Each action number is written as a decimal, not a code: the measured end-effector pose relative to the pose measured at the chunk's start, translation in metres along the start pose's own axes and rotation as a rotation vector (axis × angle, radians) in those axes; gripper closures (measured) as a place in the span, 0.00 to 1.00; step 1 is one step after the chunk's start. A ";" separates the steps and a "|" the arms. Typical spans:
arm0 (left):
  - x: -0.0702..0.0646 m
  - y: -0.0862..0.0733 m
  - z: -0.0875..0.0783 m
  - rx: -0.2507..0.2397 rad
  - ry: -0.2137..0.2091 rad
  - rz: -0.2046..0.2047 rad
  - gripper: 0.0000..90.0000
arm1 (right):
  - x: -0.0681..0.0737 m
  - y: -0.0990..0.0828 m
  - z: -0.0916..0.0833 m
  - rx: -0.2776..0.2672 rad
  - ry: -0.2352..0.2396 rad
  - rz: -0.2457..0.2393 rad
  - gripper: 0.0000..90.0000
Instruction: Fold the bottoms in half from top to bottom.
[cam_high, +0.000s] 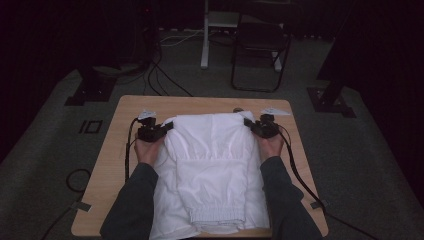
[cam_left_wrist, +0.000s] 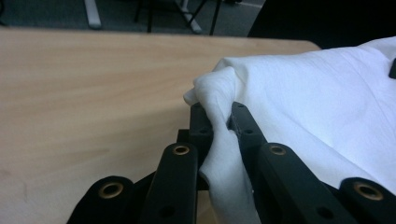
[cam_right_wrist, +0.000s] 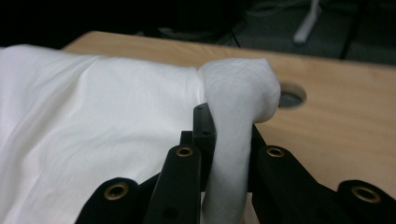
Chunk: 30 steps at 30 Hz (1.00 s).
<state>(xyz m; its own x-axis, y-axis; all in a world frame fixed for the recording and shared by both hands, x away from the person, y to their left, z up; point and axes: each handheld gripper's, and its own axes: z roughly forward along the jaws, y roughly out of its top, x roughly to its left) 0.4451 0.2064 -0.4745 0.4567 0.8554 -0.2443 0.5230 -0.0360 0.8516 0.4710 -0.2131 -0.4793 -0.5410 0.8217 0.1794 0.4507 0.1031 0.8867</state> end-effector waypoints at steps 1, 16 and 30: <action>-0.004 -0.001 -0.007 -0.011 -0.017 0.017 0.91 | 0.002 0.000 -0.005 -0.002 0.007 -0.018 0.93; -0.034 -0.054 -0.080 -0.006 -0.174 0.128 0.91 | 0.034 -0.059 -0.082 -0.024 0.147 -0.094 0.93; -0.061 -0.130 -0.054 0.281 -0.065 0.283 0.91 | 0.056 -0.141 -0.088 0.225 0.138 -0.108 0.92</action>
<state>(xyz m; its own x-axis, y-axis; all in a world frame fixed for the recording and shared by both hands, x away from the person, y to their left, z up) 0.3105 0.1868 -0.5456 0.6505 0.7575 -0.0546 0.5425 -0.4132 0.7314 0.3145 -0.2311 -0.5567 -0.6793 0.7164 0.1593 0.5233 0.3207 0.7895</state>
